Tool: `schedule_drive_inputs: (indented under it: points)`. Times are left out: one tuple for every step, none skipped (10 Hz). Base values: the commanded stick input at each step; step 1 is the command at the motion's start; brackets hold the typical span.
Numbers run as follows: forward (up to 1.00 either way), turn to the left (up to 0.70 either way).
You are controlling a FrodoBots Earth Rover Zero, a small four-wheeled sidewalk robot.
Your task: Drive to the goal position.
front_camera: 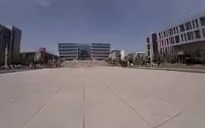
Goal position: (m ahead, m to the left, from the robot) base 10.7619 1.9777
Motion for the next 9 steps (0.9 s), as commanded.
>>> schedule_drive_inputs:
  points:
    - [0.70, 0.02]
    - [0.70, 0.02]
    - [0.70, 0.02]
    - [0.70, 0.02]
    - [0.70, 0.02]
    - [0.70, 0.02]
    - [0.70, 0.02]
    - [0.70, 0.02]
    - [0.70, 0.02]
